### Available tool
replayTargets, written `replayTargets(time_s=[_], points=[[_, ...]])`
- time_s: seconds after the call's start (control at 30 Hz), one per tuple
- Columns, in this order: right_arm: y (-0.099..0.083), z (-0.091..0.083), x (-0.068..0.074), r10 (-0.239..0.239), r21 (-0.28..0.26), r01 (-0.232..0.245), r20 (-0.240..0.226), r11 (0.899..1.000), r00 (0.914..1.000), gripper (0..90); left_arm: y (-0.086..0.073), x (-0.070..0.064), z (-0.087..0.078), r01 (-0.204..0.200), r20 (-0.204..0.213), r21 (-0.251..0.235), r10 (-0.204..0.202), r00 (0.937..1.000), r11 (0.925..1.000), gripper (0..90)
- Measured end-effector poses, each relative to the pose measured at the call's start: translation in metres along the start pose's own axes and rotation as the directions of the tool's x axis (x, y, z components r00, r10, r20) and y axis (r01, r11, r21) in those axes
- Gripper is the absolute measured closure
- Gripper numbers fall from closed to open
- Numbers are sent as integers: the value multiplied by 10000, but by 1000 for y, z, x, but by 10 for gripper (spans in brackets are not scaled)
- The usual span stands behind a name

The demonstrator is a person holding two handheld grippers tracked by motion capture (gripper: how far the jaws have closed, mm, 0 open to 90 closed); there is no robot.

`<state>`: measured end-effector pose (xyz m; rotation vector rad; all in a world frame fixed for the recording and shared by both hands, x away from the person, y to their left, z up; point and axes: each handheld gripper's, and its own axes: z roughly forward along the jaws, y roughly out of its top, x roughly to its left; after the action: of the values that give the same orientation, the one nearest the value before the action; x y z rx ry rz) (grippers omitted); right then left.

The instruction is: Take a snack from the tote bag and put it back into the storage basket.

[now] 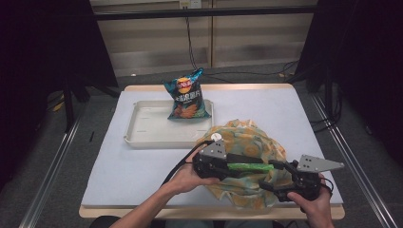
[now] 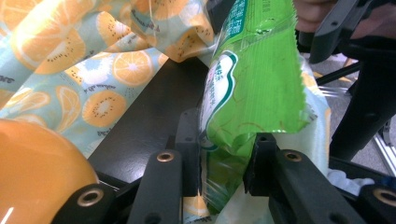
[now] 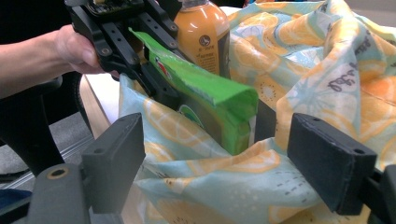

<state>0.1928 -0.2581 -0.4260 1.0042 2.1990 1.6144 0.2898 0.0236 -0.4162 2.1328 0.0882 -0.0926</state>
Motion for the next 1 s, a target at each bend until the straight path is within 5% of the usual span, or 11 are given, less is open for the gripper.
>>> replayTargets(time_s=[0.63, 1.0], points=[[-2, 1, -1, 15, 42, -15, -52, 10000, 10000, 179, 13, 5, -33, 409, 65, -1425, -403, 9992, 9889, 728], [0, 0, 1, -208, -392, 202, -156, 9990, 9997, 61, 24, 6, -53, 469, -55, -2184, -493, 9988, 9747, 729]])
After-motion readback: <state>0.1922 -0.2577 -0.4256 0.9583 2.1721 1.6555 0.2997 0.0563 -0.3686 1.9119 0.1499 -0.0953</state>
